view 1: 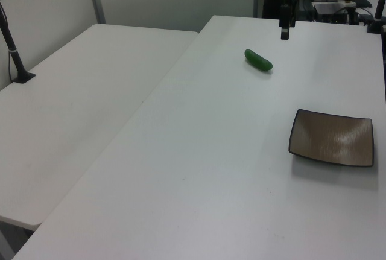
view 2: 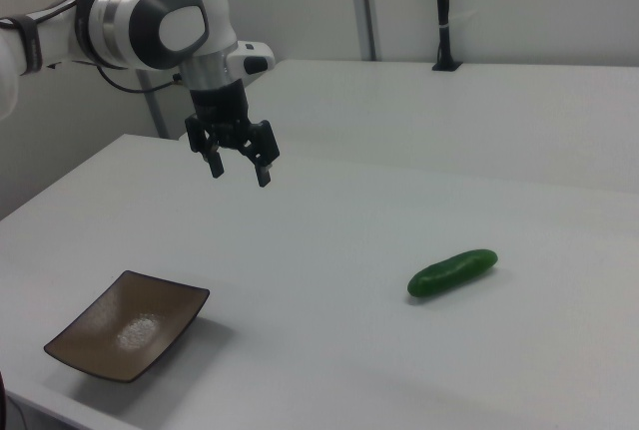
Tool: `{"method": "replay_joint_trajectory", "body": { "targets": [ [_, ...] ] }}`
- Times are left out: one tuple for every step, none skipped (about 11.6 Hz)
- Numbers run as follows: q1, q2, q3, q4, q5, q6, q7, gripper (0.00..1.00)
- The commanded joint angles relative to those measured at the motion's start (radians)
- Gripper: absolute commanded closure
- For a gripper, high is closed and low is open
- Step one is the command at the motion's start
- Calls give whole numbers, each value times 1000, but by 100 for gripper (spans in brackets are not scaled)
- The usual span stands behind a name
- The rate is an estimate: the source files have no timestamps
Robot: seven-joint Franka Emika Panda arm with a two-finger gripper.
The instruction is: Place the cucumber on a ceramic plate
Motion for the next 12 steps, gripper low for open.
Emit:
{"method": "replay_joint_trajectory", "body": {
  "targets": [
    [4, -19, -8, -2, 0, -35, -19, 0],
    [4, -23, -8, -2, 0, -34, -19, 0],
    [4, -25, -8, -2, 0, -34, -19, 0],
    [3, -29, -8, -3, 0, -34, -19, 0],
    [3, -32, -9, -5, 0, -35, -19, 0],
    [3, -35, -11, -8, 0, -40, -19, 0],
    [-10, -48, -11, -11, 0, -54, -16, 0],
    [-28, -58, -13, -14, -2, -55, -14, 0],
    [-33, -62, -19, -11, -2, -43, -14, 0],
    [-42, -56, -19, -11, -2, -17, -5, 0],
    [-43, -52, -20, -11, -2, -2, -5, 0],
    [-51, -46, -22, -12, -2, 7, 3, 0]
  ]
}}
